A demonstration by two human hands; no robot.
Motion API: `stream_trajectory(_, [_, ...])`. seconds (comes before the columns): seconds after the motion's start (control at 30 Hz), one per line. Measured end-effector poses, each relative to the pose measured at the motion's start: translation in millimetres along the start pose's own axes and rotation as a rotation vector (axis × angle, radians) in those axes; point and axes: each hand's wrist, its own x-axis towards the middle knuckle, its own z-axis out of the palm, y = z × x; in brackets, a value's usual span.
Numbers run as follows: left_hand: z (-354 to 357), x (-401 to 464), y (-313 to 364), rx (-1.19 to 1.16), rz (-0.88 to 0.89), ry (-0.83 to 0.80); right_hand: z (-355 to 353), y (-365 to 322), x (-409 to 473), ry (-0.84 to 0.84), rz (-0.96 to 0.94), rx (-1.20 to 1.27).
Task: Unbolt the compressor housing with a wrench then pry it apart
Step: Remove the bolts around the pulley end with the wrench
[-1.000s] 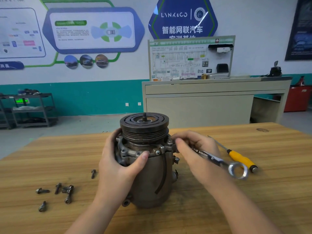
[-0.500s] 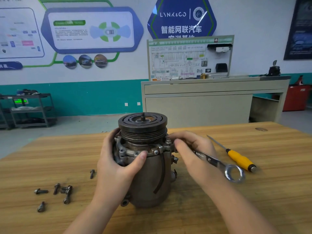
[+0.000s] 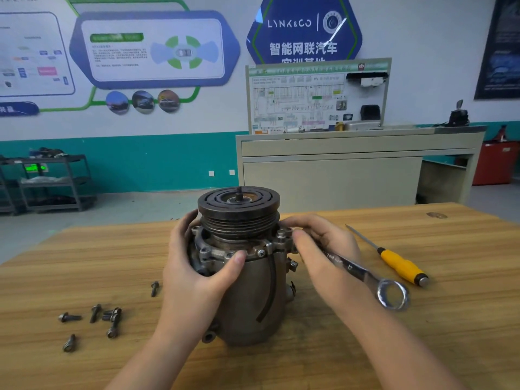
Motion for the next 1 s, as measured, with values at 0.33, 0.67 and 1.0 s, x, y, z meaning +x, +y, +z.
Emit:
stream_trajectory(0.33, [0.2,-0.1,2.2,-0.010,-0.015,-0.001,-0.2,-1.8,-1.8,-0.037,-0.012,-0.029])
stream_trajectory(0.67, [0.5,0.6,1.2,-0.011,-0.019,-0.002,-5.1,-2.5,1.9,-0.052,-0.048,-0.055])
stream_trajectory(1.0, [0.0,0.7,1.7,0.059,-0.011,-0.015,-15.2,-12.3,22.0,-0.211,0.132,-0.043])
